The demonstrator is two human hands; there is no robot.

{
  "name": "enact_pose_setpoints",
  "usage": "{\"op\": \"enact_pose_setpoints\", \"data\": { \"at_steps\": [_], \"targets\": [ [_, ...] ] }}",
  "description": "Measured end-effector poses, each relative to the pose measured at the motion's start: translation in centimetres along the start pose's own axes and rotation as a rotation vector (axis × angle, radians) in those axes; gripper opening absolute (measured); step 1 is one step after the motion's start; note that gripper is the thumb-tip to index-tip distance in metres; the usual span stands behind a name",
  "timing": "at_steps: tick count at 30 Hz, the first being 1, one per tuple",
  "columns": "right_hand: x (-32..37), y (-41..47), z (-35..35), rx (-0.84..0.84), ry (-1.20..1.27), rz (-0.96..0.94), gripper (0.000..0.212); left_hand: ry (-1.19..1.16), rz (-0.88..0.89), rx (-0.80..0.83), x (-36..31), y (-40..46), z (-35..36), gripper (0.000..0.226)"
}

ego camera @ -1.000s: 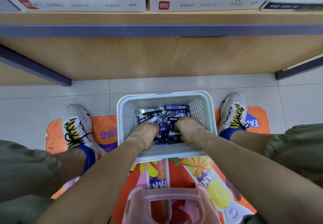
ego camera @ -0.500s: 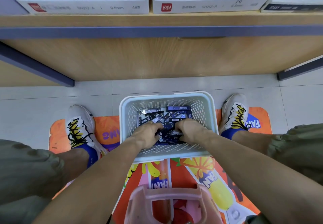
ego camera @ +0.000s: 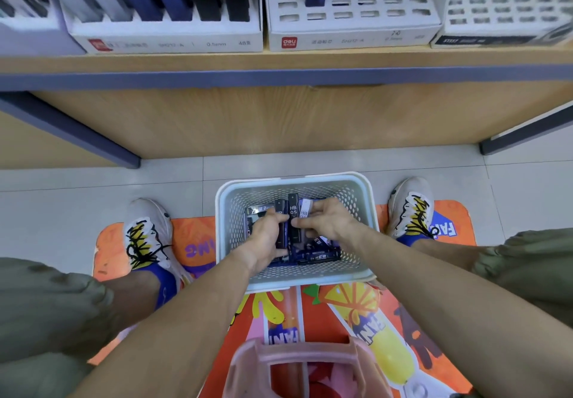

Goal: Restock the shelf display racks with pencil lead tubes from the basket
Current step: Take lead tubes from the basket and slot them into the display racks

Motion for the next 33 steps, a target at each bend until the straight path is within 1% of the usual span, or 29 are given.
{"op": "enact_pose_setpoints", "data": {
  "at_steps": [2,3,6,9,11,12,15,17,19,20,23,26,28,32,33],
  "targets": [
    [1.2,-1.2,-0.4,-0.014,-0.025,-0.029,0.026,-0.072,0.024,0.065,-0.7,-1.7,0.9,0.038],
    [1.8,-1.9,-0.6,-0.021,-0.031,-0.049,0.026,-0.086,0.059,0.094,-1.4,-2.8,1.3,0.037],
    [4.5,-4.7,-1.0,-0.059,-0.118,-0.129,0.022,-0.073,0.142,0.173,-3.6,-6.3,2.9,0.041],
    [8.8,-8.9,-1.2,-0.122,-0.329,-0.274,0.027,-0.028,0.230,0.133,-6.3,-9.7,3.5,0.050],
    [12.3,-11.8,-1.5,-0.165,-0.436,-0.378,0.028,-0.027,0.298,0.134,-8.5,-12.0,3.4,0.057],
    [14.1,-13.2,-1.7,-0.180,-0.466,-0.430,0.030,-0.034,0.334,0.151,-9.9,-13.3,3.5,0.056],
    [19.4,-17.1,-2.9,-0.248,-0.526,-0.524,0.031,-0.082,0.423,0.212,-14.1,-18.1,3.9,0.041],
    [22.6,-19.6,-3.6,-0.223,-0.480,-0.574,0.024,-0.105,0.483,0.167,-16.9,-20.8,3.6,0.040],
    [25.3,-21.8,-4.0,-0.157,-0.390,-0.598,0.014,-0.127,0.524,0.113,-19.5,-23.1,3.1,0.044],
    [26.4,-22.6,-4.2,-0.123,-0.354,-0.601,0.012,-0.148,0.535,0.094,-20.7,-24.1,2.9,0.042],
    [29.7,-24.8,-4.8,-0.057,-0.246,-0.632,0.021,-0.213,0.554,0.085,-23.8,-26.5,2.4,0.037],
    [32.0,-26.7,-5.7,0.025,-0.066,-0.630,0.029,-0.281,0.567,0.138,-26.3,-27.6,2.1,0.034],
    [33.2,-27.6,-6.1,0.068,-0.015,-0.635,0.034,-0.318,0.574,0.165,-27.7,-28.1,1.7,0.025],
    [34.1,-27.4,-7.3,0.033,0.061,-0.633,0.025,-0.383,0.568,0.127,-29.3,-28.4,0.5,0.020],
    [33.8,-26.8,-7.4,0.020,0.094,-0.615,0.025,-0.420,0.549,0.132,-29.4,-28.2,0.3,0.015]
  ]
}}
Point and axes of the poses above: each hand's wrist, its own y-axis towards the middle knuckle, its own z-axis out of the palm, x = y × z, the point moved 10 cm from there along y, towards the middle knuckle, and after that the axes turned 7 degrees about y, right-handed, at the moved point
